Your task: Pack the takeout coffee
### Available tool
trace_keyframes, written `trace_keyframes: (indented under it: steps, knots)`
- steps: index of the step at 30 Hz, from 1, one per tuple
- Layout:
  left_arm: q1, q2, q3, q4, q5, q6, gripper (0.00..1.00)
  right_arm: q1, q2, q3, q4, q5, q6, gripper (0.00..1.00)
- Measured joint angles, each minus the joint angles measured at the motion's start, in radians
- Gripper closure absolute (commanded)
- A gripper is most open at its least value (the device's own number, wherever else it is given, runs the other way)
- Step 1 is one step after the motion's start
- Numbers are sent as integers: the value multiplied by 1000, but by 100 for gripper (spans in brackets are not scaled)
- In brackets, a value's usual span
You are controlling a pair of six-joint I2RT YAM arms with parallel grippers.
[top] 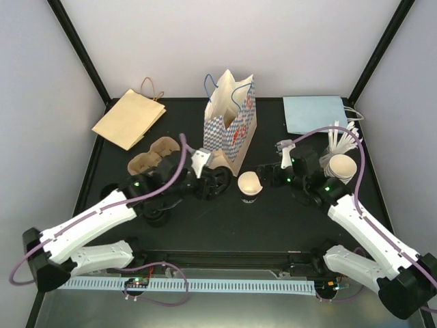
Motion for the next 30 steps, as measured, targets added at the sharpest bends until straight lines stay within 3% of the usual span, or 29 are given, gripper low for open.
trace_keyframes:
  steps: [9,13,30]
  knots:
    - [-191,283,99,160,-74,201,40,-60,-91,-52,-62,-59,17,0]
    - [-198,382,175,171,-111,259,36,-65,-146,-56,-85,-25,37,0]
    - [-198,532,202,175,-176,398,36,-69,-204,-126,-100,103,167,0]
